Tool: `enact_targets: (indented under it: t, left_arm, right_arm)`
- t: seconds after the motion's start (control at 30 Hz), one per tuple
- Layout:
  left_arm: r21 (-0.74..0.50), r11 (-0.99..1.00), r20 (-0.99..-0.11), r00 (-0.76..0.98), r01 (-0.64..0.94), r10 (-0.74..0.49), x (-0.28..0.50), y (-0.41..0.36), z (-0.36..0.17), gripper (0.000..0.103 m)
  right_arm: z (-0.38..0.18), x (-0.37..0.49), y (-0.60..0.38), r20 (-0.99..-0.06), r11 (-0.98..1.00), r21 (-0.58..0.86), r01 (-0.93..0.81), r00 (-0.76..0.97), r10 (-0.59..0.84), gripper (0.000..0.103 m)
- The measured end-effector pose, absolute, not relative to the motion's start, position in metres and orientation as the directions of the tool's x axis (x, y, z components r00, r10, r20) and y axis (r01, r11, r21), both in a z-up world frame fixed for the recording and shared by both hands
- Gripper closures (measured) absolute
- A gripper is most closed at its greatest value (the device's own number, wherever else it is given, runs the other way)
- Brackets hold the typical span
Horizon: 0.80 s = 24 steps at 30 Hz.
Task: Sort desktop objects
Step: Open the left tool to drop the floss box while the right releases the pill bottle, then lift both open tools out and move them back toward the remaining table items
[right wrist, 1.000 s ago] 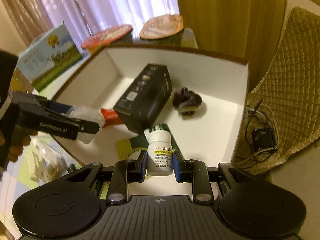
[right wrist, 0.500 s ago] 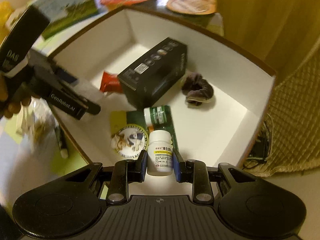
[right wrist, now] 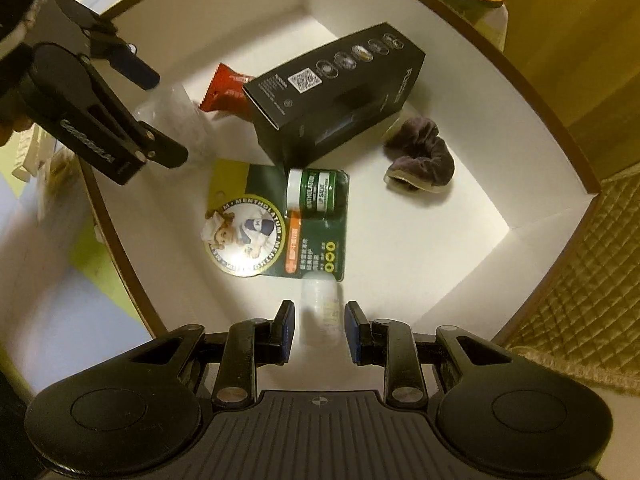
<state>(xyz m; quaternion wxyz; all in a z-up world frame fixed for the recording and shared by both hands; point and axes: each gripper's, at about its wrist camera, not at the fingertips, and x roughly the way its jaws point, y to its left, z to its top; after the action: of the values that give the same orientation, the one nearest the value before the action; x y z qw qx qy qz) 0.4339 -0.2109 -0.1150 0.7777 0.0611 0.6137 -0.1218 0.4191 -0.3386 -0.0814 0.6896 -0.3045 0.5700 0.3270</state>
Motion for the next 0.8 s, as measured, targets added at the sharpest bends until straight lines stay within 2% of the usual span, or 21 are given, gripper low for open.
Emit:
enact_targets:
  t: [0.03,0.17,0.2,0.27,0.33,0.43,0.8]
  left_arm:
    - [-0.058,0.962,-0.969,0.219,0.265,-0.118,0.433,-0.211,-0.114,0.016]
    - [-0.066,0.962,-0.966,0.226,0.267,-0.129,0.432,-0.21,-0.109,0.014]
    - [-0.069,0.962,-0.965,0.226,0.265,-0.131,0.431,-0.211,-0.108,0.014]
    - [-0.076,0.961,-0.965,0.225,0.265,-0.138,0.431,-0.211,-0.107,0.011]
    - [-0.074,0.961,-0.963,0.231,0.267,-0.138,0.43,-0.212,-0.104,0.009]
    - [-0.074,0.959,-0.96,0.239,0.273,-0.143,0.428,-0.214,-0.1,0.006]
    - [-0.072,0.96,-0.937,0.312,0.271,-0.158,0.413,-0.207,-0.067,0.005]
  right_arm:
    - [-0.082,0.419,-0.338,-0.985,0.599,-0.053,-0.799,0.139,0.098,0.077]
    - [-0.079,0.421,-0.341,-0.979,0.604,-0.095,-0.791,0.183,0.086,0.049]
    - [-0.077,0.422,-0.342,-0.978,0.612,-0.101,-0.784,0.192,0.086,0.045]
    - [-0.073,0.424,-0.345,-0.972,0.628,-0.113,-0.77,0.216,0.089,0.025]
    - [-0.069,0.424,-0.347,-0.968,0.629,-0.11,-0.77,0.226,0.108,0.009]
    - [-0.062,0.418,-0.348,-0.957,0.62,-0.129,-0.774,0.261,0.126,0.002]
    - [-0.047,0.397,-0.357,-0.939,0.638,-0.117,-0.761,0.294,0.179,0.002]
